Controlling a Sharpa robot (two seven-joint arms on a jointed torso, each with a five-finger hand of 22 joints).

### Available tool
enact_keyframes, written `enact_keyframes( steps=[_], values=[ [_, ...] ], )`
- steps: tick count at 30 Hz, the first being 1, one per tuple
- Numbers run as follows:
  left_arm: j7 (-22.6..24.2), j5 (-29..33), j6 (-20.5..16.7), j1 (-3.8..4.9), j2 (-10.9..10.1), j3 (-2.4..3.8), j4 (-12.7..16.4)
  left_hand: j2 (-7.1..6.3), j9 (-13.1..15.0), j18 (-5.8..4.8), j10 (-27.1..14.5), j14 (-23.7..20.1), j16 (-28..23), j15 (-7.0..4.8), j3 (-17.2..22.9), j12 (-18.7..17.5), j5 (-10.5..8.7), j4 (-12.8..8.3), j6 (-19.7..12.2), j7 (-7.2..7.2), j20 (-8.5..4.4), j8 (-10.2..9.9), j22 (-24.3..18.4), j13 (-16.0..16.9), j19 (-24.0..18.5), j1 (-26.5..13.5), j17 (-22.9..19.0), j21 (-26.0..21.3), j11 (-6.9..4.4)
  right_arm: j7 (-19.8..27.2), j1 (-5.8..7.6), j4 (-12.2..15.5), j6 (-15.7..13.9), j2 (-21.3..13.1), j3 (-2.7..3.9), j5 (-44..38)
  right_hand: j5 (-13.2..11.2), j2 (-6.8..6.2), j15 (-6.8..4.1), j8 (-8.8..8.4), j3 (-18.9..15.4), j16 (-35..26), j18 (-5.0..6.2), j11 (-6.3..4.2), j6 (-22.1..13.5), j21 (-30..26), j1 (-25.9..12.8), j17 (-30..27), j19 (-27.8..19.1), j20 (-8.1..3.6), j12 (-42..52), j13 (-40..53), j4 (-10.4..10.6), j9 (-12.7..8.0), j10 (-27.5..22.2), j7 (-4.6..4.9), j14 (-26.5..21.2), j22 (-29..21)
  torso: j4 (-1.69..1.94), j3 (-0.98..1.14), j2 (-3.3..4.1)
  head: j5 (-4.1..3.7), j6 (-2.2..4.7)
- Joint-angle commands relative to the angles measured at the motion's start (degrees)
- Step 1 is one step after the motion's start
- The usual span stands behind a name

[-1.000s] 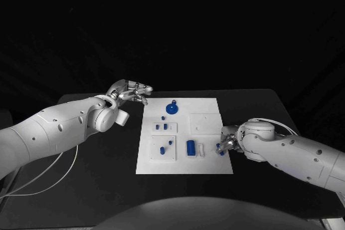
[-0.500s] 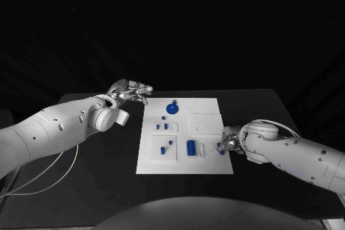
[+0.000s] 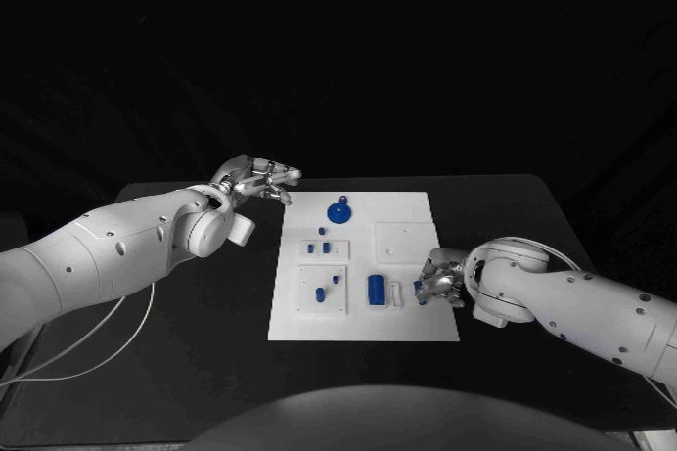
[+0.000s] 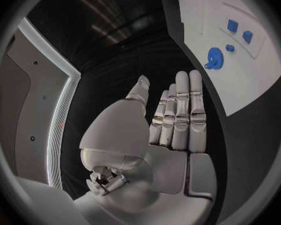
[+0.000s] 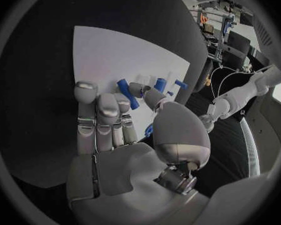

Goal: Assemble the parts on the task board

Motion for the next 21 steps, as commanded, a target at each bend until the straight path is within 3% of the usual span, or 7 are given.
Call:
enact_keyframes(
  steps=[1,6,13,21],
  values=[
    [0.4,0.0,0.6,0.02,0.1,0.04,0.2,0.57,0.0,0.23,-0.4,-0.2,0.3,0.09,-0.1,0.1,-0.21,-0.2,-0.2,0.05,0.26,0.3,0.1,0.0,0.0,-0.2,0.0,0.0,0.16,0.4,-0.11,0.8,-1.6,0.2,0.36,4.3,-0.2,-0.55,-0.15,0.72,-0.6,-0.3,0.66,-0.26,0.9,-0.1,-0.3,-0.1,2.7,0.13,0.4,-0.1,-0.1,1.3,0.4,-0.12,0.1,4.5,0.04,0.0,0.02,0.06,0.04],
    [0.3,0.0,0.6,0.02,0.0,0.04,0.3,0.57,0.0,0.23,-0.4,-0.2,0.3,0.09,-0.1,0.1,-0.21,-0.2,-0.2,0.05,0.26,0.3,0.1,0.0,0.0,-0.2,0.0,0.0,0.16,0.3,-0.1,1.3,-1.7,0.6,0.86,5.9,0.8,-0.12,-0.17,0.73,-2.8,-0.4,0.56,-0.33,1.0,-0.4,0.0,-0.2,2.8,0.1,0.4,-0.1,-0.1,1.2,0.5,-0.25,0.1,4.5,0.04,0.0,0.05,0.15,-0.01],
    [0.3,0.0,0.7,0.03,0.0,0.04,0.3,0.56,0.0,0.23,-0.4,-0.2,0.3,0.1,-0.1,0.1,-0.21,-0.2,-0.2,0.06,0.26,0.3,0.1,0.0,-0.1,-0.2,0.0,0.0,0.17,-0.5,-0.1,0.6,-0.3,1.2,1.04,6.0,0.1,-0.09,-0.14,0.73,-3.5,-0.3,0.52,-0.33,1.2,-0.5,0.0,-0.1,2.8,0.14,0.4,-0.1,0.0,1.2,0.5,-0.32,0.1,4.5,0.04,-0.06,0.0,0.12,-0.01],
    [0.2,0.0,0.7,0.03,0.1,0.04,0.3,0.56,0.0,0.23,-0.4,-0.2,0.3,0.1,-0.1,0.1,-0.21,-0.2,-0.2,0.06,0.26,0.3,0.1,0.0,-0.1,-0.2,0.0,0.0,0.17,-2.2,-0.09,-0.9,2.6,2.5,0.77,4.9,-3.8,0.4,-0.01,0.71,-5.9,-0.3,0.37,-0.34,1.2,-0.9,-0.2,-0.1,2.8,0.29,0.2,-0.3,0.5,1.1,0.4,-0.6,0.2,4.3,0.08,-0.04,-0.02,0.18,-0.01]
  ],
)
